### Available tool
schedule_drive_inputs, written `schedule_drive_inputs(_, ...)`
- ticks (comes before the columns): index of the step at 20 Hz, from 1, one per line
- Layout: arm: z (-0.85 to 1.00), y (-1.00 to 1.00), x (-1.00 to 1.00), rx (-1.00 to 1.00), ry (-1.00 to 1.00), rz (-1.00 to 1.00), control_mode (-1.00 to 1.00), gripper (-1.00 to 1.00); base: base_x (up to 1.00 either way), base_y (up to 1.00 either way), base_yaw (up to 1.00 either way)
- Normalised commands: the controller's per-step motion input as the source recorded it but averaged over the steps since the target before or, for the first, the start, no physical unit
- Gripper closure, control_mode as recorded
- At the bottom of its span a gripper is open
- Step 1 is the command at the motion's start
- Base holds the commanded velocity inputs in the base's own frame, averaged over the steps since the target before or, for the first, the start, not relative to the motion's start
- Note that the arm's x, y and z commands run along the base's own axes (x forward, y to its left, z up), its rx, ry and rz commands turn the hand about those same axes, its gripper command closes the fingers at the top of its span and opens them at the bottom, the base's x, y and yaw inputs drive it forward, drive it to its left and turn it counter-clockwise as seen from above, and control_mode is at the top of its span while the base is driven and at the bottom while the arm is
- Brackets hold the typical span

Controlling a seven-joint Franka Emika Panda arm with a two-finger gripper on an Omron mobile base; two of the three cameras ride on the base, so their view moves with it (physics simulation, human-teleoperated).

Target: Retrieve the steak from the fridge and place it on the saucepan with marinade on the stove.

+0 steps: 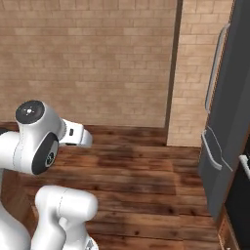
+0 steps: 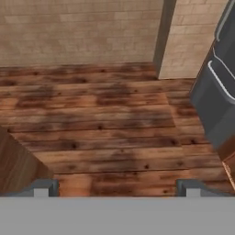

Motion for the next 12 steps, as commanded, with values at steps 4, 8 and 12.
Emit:
schedule_drive_inputs(4, 0.0, 0.0, 0.0, 0.0, 0.0, 0.0, 1.0, -1.0, 1.0, -0.29, 0.0)
schedule_drive_inputs(8, 0.0, 0.0, 0.0, 0.0, 0.0, 0.0, 1.0, -1.0, 1.0, -0.26, 0.0)
schedule_drive_inputs(12, 0.0, 0.0, 0.0, 0.0, 0.0, 0.0, 1.0, -1.0, 1.0, -0.2, -0.06)
